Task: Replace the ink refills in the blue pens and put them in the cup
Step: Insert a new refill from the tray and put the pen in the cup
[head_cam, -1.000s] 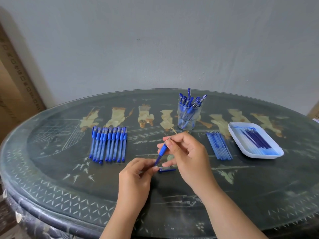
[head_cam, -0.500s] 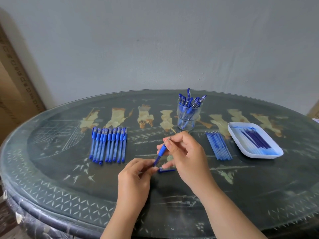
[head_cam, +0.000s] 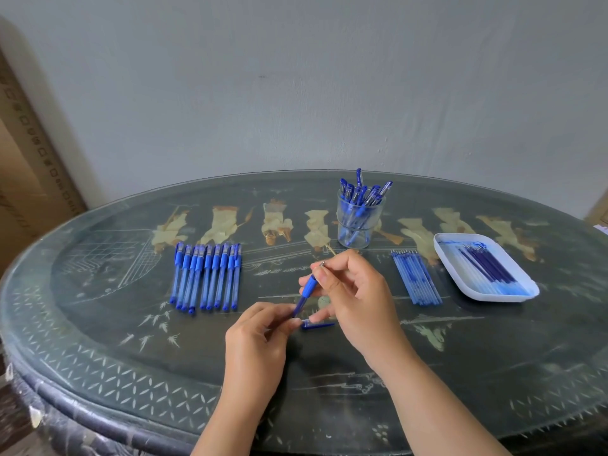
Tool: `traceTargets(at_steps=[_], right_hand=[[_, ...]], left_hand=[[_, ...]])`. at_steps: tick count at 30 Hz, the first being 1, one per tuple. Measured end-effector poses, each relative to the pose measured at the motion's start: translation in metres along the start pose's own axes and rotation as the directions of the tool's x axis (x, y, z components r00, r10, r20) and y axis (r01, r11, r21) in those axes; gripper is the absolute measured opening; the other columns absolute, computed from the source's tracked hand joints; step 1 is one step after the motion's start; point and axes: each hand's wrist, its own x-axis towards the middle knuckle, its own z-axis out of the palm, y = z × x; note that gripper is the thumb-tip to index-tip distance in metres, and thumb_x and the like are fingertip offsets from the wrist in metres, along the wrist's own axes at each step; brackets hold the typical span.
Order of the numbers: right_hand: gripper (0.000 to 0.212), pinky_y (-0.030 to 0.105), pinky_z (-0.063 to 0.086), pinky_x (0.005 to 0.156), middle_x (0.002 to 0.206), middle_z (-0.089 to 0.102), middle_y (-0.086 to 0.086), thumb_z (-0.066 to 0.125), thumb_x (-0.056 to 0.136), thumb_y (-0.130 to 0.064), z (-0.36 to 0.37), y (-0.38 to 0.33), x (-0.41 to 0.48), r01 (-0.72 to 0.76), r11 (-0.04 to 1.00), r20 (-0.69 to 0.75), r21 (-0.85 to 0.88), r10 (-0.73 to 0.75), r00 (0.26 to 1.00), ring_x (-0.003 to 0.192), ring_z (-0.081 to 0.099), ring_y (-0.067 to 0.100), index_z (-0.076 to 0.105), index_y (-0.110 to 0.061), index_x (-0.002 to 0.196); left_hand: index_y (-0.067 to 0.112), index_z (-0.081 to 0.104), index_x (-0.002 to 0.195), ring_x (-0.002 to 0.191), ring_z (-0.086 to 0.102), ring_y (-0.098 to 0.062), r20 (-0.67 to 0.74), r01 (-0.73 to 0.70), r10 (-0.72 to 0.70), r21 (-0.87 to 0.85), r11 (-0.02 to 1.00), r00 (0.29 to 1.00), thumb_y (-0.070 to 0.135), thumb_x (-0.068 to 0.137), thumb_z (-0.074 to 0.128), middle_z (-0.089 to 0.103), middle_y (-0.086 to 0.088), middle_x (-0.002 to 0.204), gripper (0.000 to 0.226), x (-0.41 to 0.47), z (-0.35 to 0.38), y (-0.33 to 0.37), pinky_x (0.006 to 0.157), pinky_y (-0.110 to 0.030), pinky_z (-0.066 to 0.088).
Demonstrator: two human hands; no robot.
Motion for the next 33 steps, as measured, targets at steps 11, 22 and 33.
traceTargets(at_steps=[11,22,33], right_hand=[[0.011,0.042,0.060,0.056,0.086,0.074,0.005,0.059,0.096,-0.015,0.000,-0.001,0.000,-0.013,1.000,0.002,0.015,0.013,1.000,0.085,0.073,0.015,0.056,-0.009,0.087],[0.028,0.039,0.061,0.069,0.101,0.073,0.001,0.057,0.091,-0.034,-0.008,0.007,0.006,-0.049,0.990,0.053,0.131,0.043,0.998,0.097,0.070,0.014,0.060,-0.019,0.115],[0.016,0.023,0.045,0.092,0.106,0.050,-0.010,0.060,0.095,-0.024,-0.011,0.051,0.007,0.154,0.642,0.290,-0.751,0.111,0.951,0.102,0.050,0.006,0.067,-0.026,0.109]], left_hand=[[0.017,0.077,0.089,0.085,0.063,0.003,0.020,0.015,-0.015,0.003,1.000,1.000,-0.001,0.074,0.080,0.067,0.018,0.084,0.024,0.000,-0.001,0.001,0.071,-0.003,0.045],[0.024,0.074,0.086,0.082,0.066,-0.003,-0.016,0.091,-0.094,-0.126,0.988,0.995,0.000,0.079,0.076,0.070,0.011,0.086,0.025,0.000,-0.001,0.002,0.072,-0.013,0.051],[0.020,0.076,0.095,0.084,0.066,-0.004,-0.013,0.140,-0.144,-0.156,0.978,0.989,0.004,0.083,0.073,0.070,0.012,0.089,0.021,0.000,-0.001,0.000,0.076,-0.015,0.052]])
